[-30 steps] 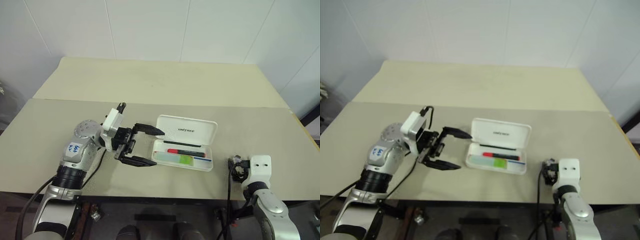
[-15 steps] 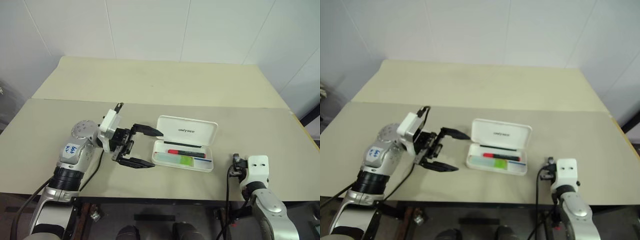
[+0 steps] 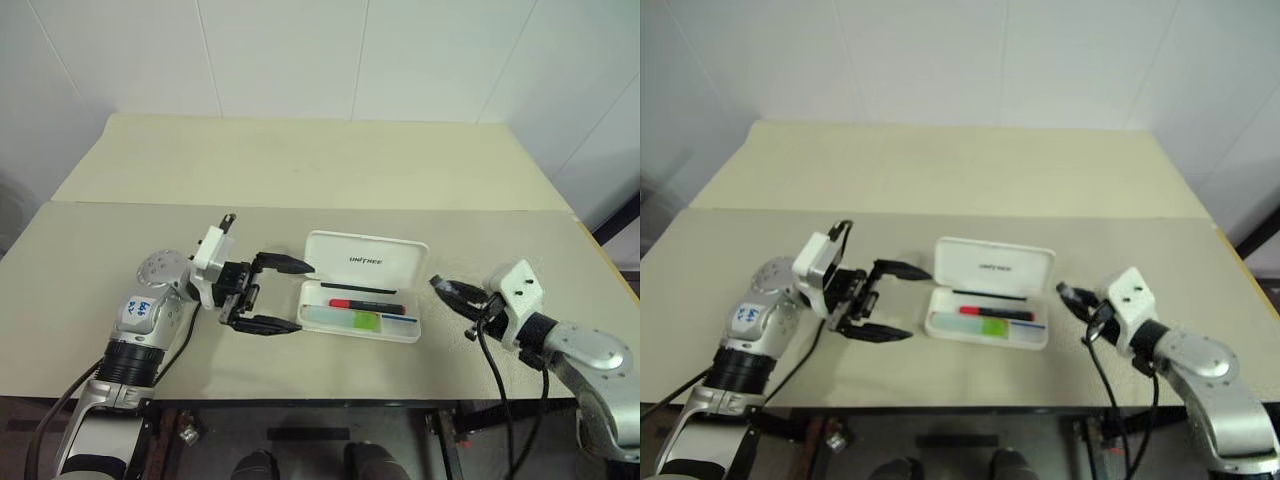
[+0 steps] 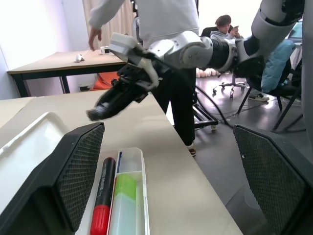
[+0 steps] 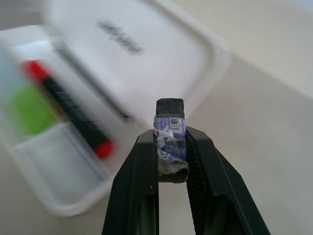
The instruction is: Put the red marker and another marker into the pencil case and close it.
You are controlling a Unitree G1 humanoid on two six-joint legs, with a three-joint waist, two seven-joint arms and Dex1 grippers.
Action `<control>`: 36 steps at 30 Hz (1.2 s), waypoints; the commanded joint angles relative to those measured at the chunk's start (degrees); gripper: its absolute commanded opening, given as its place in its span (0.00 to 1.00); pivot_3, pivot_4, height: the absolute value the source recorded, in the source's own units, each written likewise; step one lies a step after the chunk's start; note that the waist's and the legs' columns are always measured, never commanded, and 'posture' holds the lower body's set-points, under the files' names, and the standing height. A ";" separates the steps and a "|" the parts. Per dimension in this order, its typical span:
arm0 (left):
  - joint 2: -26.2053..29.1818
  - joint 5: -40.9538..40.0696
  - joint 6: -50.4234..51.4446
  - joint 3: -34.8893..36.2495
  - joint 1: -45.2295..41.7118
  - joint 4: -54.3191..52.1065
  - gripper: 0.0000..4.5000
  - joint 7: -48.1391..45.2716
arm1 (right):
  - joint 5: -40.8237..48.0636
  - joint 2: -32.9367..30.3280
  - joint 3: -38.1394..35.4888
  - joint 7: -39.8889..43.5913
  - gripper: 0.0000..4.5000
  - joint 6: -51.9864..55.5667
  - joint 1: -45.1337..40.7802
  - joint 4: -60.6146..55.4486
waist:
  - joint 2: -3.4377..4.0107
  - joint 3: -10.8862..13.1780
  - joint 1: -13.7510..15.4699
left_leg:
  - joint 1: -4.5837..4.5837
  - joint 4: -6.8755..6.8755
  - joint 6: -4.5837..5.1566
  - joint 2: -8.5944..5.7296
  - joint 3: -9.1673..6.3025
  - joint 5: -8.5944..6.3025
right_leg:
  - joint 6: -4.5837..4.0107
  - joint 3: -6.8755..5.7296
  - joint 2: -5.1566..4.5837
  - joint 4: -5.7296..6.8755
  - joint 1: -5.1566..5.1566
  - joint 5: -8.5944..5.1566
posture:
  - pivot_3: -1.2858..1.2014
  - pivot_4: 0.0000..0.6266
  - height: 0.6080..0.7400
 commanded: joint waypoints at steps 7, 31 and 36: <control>3.43 0.29 -3.20 0.68 3.31 1.20 1.00 -6.41 | -0.59 -5.95 6.84 15.65 0.09 -4.85 -7.19 8.26 | 0.00 0.00 -0.23 | -0.02 0.04 -0.01 0.01 0.05 -0.01 | 0.00 0.03 0.00 0.10 -0.14 0.00 | 0.52 0.24 1.00; 3.75 0.33 -3.34 1.19 4.38 0.19 1.00 -4.29 | -6.21 -3.02 15.03 23.08 0.53 -9.97 -17.39 18.39 | 0.02 0.01 -0.69 | -0.10 0.05 -0.10 0.04 0.15 0.05 | -0.03 0.07 0.01 0.30 -0.36 -0.02 | 0.52 0.24 1.00; 3.61 0.46 -3.43 1.13 4.17 0.36 1.00 -4.17 | -5.86 -2.83 14.70 23.07 0.94 -9.50 -17.63 17.87 | 0.02 0.01 -0.65 | -0.11 0.04 -0.10 0.04 0.16 0.05 | -0.03 0.07 0.01 0.29 -0.36 -0.02 | 0.52 0.24 1.00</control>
